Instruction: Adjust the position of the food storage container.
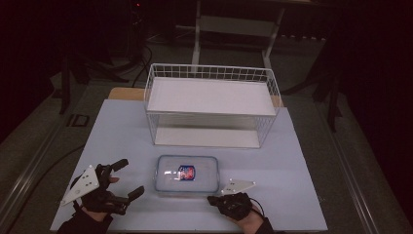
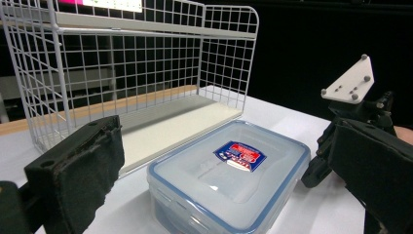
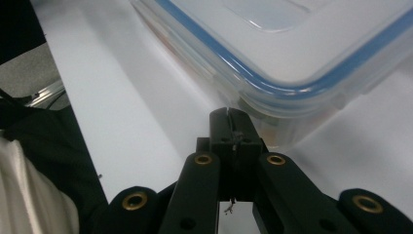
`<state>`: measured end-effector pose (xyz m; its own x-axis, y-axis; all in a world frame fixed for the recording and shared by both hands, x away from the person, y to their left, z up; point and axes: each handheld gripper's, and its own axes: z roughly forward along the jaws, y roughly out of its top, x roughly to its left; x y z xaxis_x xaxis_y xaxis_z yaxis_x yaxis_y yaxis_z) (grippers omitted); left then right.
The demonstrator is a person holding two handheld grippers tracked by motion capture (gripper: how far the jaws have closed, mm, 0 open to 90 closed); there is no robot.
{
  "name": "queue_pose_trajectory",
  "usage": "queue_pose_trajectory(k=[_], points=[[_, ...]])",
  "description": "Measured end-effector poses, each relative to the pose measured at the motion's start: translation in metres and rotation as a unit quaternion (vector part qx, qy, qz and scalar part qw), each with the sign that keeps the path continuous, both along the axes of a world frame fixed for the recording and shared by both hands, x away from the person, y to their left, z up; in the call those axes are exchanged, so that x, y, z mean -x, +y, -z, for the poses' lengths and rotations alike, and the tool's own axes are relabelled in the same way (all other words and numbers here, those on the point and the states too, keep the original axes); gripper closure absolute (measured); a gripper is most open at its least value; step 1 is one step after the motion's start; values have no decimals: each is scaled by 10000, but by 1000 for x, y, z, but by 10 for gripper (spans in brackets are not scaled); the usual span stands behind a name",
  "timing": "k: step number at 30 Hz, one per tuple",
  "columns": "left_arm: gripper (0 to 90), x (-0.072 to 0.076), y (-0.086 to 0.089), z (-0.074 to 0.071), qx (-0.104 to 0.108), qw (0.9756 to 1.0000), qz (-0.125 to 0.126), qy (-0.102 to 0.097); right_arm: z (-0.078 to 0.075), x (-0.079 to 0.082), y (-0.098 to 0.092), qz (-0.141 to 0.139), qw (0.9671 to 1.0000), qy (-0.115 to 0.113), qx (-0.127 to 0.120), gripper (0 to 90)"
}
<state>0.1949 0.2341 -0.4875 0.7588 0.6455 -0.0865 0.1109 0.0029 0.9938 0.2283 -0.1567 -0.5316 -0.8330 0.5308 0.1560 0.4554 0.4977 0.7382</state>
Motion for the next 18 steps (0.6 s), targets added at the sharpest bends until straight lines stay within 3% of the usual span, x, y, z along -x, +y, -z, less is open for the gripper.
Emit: queue_pose_trajectory(k=[8, 11, 13, 16, 17, 18], points=[[0, -1, 0, 1, -54, 10000, 37, 51, -1, -4, -5, 143, 9999, -5, -9, 899], [0, -1, 1, 0, -71, 9999, 64, 143, -5, -2, -9, 126, 9999, 10, -18, 860], [5, -2, 2, -3, -274, 9991, 60, 304, -14, 3, -19, 189, 9996, -149, -116, 815], [58, -3, 4, -3, -344, 9986, 130, 388, -28, 6, -34, 291, 9984, -387, -294, 743], [59, -7, 6, -2, -515, 9969, 260, 536, -32, 6, -40, 368, 9975, -443, -416, 707], [69, -7, 6, -2, -515, 9969, 260, 536, -32, 6, -40, 368, 9975, -443, -416, 707]])
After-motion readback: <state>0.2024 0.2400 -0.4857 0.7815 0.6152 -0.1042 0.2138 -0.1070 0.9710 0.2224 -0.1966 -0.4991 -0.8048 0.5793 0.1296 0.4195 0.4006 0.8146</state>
